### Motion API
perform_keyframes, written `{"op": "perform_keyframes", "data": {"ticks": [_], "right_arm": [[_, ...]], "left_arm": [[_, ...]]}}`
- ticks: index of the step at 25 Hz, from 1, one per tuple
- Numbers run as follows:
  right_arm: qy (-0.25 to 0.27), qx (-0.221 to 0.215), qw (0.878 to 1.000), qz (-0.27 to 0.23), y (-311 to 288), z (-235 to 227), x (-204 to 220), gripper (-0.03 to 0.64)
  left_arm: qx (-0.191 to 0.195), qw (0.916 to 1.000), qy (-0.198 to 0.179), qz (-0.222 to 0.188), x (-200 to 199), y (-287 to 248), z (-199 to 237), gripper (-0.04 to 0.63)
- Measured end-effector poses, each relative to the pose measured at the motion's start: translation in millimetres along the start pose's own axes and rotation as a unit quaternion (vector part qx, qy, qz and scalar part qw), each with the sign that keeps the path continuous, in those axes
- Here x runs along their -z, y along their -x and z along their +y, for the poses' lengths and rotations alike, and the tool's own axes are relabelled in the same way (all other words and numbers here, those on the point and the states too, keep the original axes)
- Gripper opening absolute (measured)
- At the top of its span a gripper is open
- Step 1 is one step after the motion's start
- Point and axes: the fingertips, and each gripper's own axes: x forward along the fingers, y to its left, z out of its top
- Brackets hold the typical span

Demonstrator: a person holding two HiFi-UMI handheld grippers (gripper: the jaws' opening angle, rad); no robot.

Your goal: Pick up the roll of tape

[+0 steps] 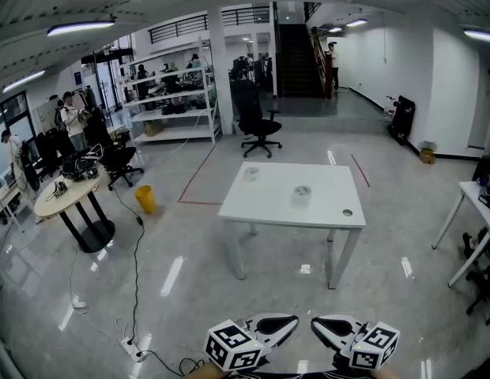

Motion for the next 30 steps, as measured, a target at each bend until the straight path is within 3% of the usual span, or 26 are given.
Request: {"op": "perform_keyframes", "data": {"ticks": [4, 11, 22, 30], "right_arm": [[-0.013, -0.010, 1.000, -0.001, 2.1, -12.3, -1.2, 0.012], [0.012, -0.002, 1.000, 0.013, 4.4, -57.6, -10.0, 0.012], [0.031, -0.022, 0.999, 0.021, 9.3, -123.3, -27.7, 0.012], [0.017, -0.027, 0.999, 0.032, -22.5, -174.4, -30.7, 0.012]], "left_arm": [[-0.003, 0.9999, 0.010, 0.005, 0.5, -12.5, 7.6, 0.003], [-0.004, 0.9998, 0.015, 0.010, -11.3, -50.7, 28.2, 0.003], [-0.017, 0.9998, 0.004, 0.013, -33.4, -113.4, 50.5, 0.003], [-0.026, 0.9993, 0.025, 0.013, -41.8, -138.3, 108.6, 0.003]]}}
